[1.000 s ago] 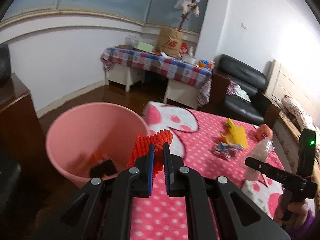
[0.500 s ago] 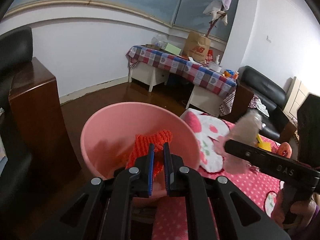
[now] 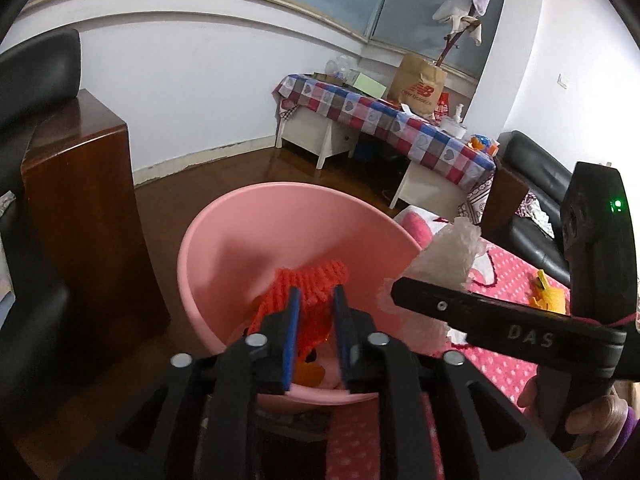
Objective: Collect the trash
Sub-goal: 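Carry the orange net and bubble wrap over the pink bucket and open both tools, then move both tools back over the bedspread toward the foil wrapper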
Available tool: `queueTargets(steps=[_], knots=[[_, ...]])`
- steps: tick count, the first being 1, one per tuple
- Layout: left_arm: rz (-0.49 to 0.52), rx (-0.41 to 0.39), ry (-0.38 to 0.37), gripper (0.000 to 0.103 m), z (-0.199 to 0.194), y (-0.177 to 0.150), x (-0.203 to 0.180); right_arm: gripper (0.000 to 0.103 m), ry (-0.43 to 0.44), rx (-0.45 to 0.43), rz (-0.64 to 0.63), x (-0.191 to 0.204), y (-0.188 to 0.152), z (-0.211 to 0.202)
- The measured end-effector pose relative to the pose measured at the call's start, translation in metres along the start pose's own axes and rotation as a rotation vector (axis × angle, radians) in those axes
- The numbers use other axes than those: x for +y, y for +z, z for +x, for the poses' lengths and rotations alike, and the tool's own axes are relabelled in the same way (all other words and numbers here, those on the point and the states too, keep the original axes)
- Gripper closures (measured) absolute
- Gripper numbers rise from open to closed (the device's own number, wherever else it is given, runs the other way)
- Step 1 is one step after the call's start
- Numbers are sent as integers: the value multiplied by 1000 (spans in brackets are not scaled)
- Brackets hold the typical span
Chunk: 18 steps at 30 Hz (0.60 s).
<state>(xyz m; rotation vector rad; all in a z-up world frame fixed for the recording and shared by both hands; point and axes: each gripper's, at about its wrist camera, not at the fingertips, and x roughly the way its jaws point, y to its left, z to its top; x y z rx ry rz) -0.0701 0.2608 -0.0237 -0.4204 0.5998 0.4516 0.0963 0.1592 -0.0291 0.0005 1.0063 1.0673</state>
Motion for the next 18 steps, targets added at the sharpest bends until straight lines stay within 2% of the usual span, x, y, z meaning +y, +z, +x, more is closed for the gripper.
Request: queueTargets(steps=[4,9,18], knots=[[-5,2,1,76,-1,0,0,52,0,-9,-16,0,0,-3],[3,-4,1,76,-2,0,-1,52,5,-29,-19,-1,-4,-13],[48,-28,-13,75,-16,-2,-24,52,-33,-92,-14,-9,-30,-57]])
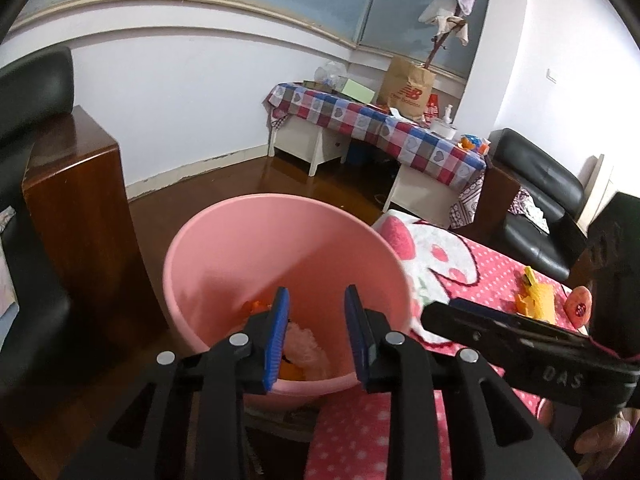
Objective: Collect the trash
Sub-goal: 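Move both tools back over the bedspread toward the foil wrapper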
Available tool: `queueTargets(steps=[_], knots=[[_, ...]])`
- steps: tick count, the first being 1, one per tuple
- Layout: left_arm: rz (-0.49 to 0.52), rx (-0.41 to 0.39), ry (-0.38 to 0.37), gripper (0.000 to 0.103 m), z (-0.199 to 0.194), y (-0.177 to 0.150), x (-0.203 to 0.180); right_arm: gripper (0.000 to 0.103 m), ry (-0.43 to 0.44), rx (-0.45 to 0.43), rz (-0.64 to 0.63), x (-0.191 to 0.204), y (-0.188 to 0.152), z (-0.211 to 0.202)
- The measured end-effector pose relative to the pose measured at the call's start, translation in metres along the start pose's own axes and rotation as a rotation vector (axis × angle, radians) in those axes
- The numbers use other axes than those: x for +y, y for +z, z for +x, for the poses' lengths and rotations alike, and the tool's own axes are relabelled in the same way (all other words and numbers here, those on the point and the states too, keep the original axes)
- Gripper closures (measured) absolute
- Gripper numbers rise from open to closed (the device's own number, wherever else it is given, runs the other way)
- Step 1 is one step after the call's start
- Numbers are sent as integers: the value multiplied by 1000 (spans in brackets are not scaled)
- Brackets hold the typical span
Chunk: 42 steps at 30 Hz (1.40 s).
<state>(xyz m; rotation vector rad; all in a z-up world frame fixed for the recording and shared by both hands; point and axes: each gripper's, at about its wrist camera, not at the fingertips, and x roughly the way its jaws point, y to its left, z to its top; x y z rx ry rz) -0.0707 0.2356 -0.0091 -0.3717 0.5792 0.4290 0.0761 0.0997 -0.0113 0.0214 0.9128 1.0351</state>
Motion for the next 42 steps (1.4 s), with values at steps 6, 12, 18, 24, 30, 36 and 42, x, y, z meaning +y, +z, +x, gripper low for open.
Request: queueTargets(steps=[6,12,18,24,30,36,42], knots=[[40,-2,-19,75,-7,-1,-24,52,-64,-40,13,-14,-21,-34],[81,8,-45,73,-9,-3,-51,53,-137,-66,62,-40,-39,-62],[143,34,-72,70,-6,-7,-82,53,-220,-119,132,-74,-55,-95],[218,42,-112,69,-4,-13,-115,52,-272,-150,195,-104,-67,-115],[281,64,-144,68,0,-22,-145,52,-306,-166,271,-132,-80,-129],[358,80,-180,65,8,-28,-177,52,-326,-170,371,-158,-94,-137],[439,103,-211,65,21,-34,-206,52,-330,-170,414,-172,-103,-135]])
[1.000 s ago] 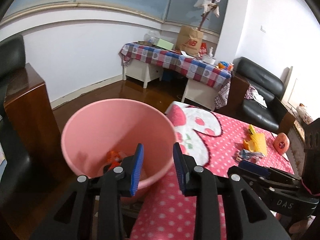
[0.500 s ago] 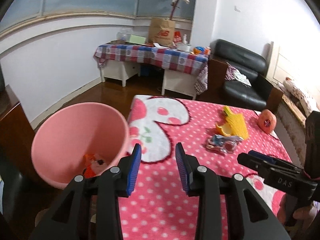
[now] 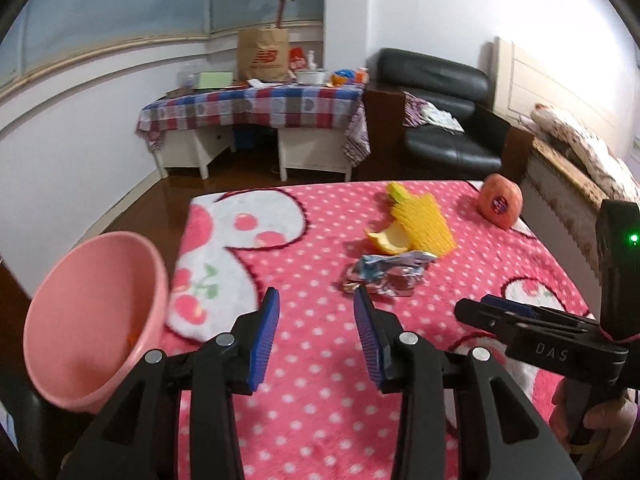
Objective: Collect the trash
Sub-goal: 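Move both tools back over the bedspread toward the foil wrapper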
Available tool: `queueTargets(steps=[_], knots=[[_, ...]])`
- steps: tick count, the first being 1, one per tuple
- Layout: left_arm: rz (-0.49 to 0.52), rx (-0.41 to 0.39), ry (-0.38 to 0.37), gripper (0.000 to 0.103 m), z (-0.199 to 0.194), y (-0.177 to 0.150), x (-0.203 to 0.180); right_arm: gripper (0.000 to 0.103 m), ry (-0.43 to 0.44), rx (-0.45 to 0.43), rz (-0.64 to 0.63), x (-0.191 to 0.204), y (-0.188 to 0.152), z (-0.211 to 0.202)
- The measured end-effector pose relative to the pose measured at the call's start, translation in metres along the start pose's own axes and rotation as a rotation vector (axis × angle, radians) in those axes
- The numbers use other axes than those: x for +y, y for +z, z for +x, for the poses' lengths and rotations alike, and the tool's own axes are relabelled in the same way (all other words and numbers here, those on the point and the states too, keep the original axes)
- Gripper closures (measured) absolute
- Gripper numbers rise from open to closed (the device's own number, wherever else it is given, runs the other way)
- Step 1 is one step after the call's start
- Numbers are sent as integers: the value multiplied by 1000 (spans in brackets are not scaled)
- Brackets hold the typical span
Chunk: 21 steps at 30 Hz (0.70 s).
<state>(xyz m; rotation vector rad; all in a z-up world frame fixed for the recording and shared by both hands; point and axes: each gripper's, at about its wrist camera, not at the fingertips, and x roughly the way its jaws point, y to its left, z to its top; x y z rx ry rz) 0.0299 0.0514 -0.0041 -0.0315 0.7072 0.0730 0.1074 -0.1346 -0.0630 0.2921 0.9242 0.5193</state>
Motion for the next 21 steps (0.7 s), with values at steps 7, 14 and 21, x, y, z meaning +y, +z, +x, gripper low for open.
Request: queueTargets(steps=[7,14,21], knots=[[58,45,-41,65,29,7,-20,52,21,3,81,-15,-6,2],[127,79,-69,65,53,11,-38,52,33,-18,115,-21,-9,-2],[258,75,-108,65,68,19,-67,52,49,-4,144,-28,-9,0]])
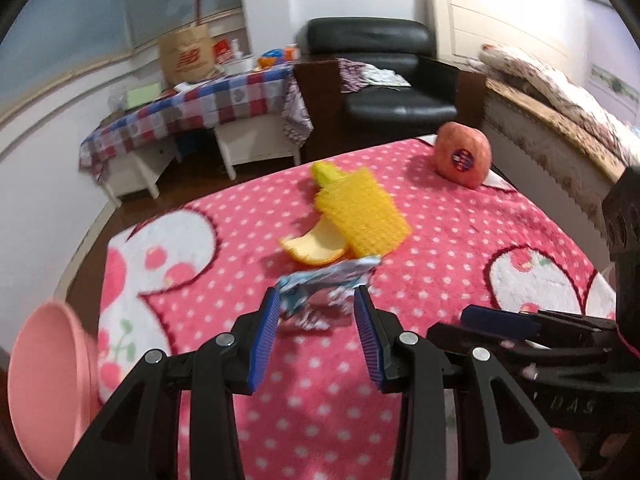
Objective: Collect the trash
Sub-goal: 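Move both tools back over the bedspread toward the foil wrapper, then grasp the crumpled foil wrapper with the left tool, then grasp the yellow mesh sleeve with the right tool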
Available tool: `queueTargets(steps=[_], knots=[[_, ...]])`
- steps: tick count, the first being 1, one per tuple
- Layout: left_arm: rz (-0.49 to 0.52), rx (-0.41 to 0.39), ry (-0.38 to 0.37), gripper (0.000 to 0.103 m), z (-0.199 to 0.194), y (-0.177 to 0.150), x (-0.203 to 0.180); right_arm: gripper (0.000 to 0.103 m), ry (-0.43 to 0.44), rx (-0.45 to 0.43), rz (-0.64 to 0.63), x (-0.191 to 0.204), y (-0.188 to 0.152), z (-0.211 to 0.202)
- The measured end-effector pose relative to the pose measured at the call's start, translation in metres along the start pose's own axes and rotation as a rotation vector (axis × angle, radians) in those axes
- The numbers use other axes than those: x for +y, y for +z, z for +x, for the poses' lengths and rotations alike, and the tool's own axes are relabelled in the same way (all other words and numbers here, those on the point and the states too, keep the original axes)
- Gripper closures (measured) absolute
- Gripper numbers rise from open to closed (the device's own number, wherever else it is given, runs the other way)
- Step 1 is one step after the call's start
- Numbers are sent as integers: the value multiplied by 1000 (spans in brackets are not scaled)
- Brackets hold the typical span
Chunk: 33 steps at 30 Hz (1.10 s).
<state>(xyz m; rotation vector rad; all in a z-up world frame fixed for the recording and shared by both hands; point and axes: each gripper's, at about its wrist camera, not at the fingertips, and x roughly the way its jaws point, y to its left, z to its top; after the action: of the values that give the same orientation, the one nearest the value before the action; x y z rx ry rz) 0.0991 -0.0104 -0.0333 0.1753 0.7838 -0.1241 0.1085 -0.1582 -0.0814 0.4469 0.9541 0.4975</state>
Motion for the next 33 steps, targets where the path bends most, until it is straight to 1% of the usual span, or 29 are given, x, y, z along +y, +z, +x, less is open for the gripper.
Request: queueTargets(steps=[4,6,8,11,12,13,14,15,17,19,23,26,29,33], knots=[[103,17,-7,59,14,5,-9,52,5,-1,23,-4,1,0],[164,48,-11,58,25,6,-12,53,3,-11,23,-5,0,-2],[202,54,-11,58,32,4,-12,53,1,-15,25,-6,1,-3],[213,60,-5,58,40,2,-9,53,12,-1,47,-10,4,-2],[210,62,-4,58,43,1,-8,53,16,9,52,-12,6,-1],[207,62,-4,62,44,0,-7,53,21,25,58,-14,9,1],[202,60,-12,68,45,-1,-5,53,23,36,58,-14,11,2],[193,55,-22,70,45,-2,-3,53,21,44,54,-14,14,2],[183,33,-28,78,42,-4,-1,53,13,59,42,-12,22,4],[166,17,-28,84,38,-5,2,53,6,54,31,-11,30,5],[91,-4,-46,88,24,-7,14,53,-1,39,23,-10,52,12],[45,-14,-46,89,11,-12,22,53,-37,30,6,-10,66,23],[-28,-28,-64,89,-5,-18,34,52,-79,29,-9,-11,78,38],[-97,-29,-79,89,-20,-29,45,52,-89,26,-29,-11,86,56]])
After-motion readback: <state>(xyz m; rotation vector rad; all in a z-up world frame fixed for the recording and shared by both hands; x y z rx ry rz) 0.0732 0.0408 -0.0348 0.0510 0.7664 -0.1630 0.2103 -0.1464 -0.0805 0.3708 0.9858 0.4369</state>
